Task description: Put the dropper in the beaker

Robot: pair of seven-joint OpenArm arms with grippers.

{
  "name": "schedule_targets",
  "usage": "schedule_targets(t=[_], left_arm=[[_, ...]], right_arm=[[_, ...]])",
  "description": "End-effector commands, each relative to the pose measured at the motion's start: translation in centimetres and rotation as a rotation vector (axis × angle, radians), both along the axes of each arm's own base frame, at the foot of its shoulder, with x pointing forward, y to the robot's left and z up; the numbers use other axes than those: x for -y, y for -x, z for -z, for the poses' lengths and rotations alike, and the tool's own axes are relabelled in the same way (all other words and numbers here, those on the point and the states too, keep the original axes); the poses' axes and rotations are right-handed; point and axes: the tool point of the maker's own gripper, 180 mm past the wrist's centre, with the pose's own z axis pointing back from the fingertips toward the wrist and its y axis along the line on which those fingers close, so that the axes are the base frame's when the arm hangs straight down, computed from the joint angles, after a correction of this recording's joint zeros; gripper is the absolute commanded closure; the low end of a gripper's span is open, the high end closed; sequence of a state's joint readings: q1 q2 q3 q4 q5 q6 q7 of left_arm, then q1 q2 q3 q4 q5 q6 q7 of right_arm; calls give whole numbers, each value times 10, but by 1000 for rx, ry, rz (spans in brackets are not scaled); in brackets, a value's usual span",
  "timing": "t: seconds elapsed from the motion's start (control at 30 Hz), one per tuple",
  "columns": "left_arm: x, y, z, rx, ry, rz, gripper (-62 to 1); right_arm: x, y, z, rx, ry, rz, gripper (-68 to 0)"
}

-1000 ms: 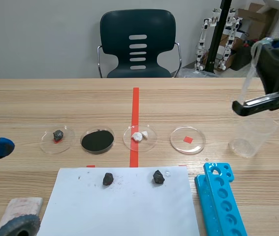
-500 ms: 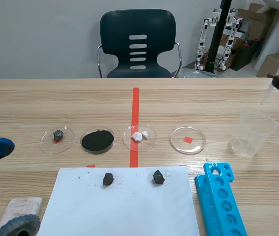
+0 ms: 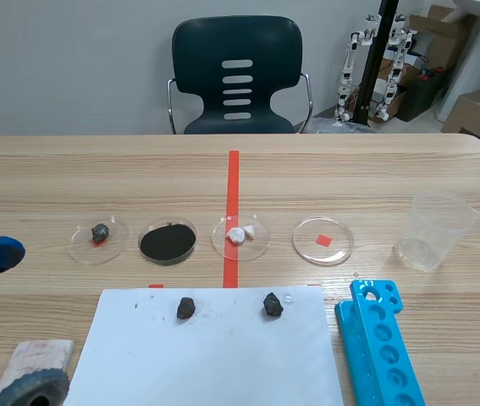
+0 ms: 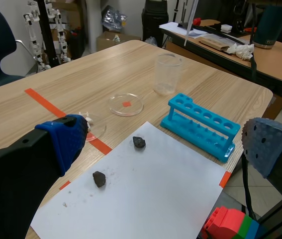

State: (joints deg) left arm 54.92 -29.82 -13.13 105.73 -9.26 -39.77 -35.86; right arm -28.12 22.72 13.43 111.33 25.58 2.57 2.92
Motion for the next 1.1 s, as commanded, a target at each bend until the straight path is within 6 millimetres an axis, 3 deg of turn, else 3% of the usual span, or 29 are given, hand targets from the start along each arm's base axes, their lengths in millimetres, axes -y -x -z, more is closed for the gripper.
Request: schedule_targets(t=[0.0, 0.3, 0.67, 1.07], left_arm=[[2, 1, -6, 6, 33, -3, -623], [2, 1, -6, 6, 33, -3, -623], [2, 1, -6, 6, 33, -3, -623], [2, 1, -6, 6, 33, -3, -623]], right_arm=[[-3, -4, -19, 61, 18, -23, -4], [9, -19, -23, 90, 19, -6, -4], [14, -32, -15, 85, -41, -35, -4], [6, -41, 16, 31, -82, -75, -4]])
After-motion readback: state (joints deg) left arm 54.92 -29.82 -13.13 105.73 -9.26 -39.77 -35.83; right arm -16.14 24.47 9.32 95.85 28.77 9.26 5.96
